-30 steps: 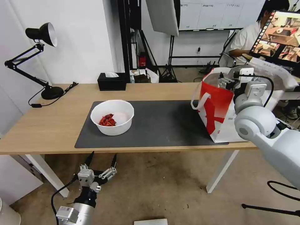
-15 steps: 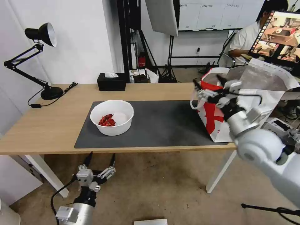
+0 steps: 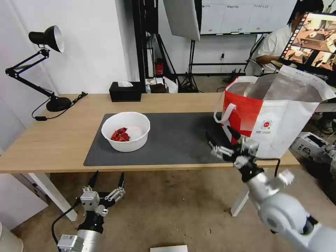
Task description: Pick up the trash from the table and place it into the takeout bag.
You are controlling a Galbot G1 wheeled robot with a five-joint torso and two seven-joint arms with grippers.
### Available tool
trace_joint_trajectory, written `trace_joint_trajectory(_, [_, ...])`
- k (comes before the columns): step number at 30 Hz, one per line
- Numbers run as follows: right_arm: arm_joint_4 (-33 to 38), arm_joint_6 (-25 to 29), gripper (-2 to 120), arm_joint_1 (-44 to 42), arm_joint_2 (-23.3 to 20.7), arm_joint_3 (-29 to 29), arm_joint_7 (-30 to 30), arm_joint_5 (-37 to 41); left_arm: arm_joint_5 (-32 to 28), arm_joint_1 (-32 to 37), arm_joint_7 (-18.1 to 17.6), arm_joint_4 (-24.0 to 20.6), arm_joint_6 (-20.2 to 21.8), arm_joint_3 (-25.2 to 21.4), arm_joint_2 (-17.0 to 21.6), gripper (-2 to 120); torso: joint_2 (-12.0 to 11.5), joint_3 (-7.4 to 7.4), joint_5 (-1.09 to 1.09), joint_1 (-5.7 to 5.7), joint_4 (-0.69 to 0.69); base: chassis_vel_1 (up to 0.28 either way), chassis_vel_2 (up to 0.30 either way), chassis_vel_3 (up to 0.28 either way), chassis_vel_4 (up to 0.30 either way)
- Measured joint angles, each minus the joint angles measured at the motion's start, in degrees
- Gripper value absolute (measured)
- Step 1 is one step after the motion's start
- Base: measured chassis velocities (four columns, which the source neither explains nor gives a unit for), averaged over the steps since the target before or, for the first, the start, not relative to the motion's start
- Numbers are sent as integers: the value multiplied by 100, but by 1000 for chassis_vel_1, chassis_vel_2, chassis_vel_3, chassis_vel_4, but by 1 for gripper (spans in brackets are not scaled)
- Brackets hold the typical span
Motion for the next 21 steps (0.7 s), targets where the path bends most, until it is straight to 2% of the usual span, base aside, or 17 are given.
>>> trace_joint_trajectory(10, [-133, 50, 100, -870, 558, 149, 119, -745, 8, 20, 10, 22, -39, 40, 5, 100, 0, 0, 0, 0, 1, 0, 0, 0, 0])
trace_joint_trajectory(14, [-279, 45, 100, -1014, 748, 141, 348, -1170, 46, 21, 14, 50, -76, 81, -7, 100, 0, 0, 0, -1, 1, 0, 0, 0, 0])
trace_joint_trajectory(21, [-482, 44, 100, -1114, 924, 103, 480, -1302, 101, 26, 15, 70, -89, 131, -30, 100, 0, 0, 0, 0, 1, 0, 0, 0, 0])
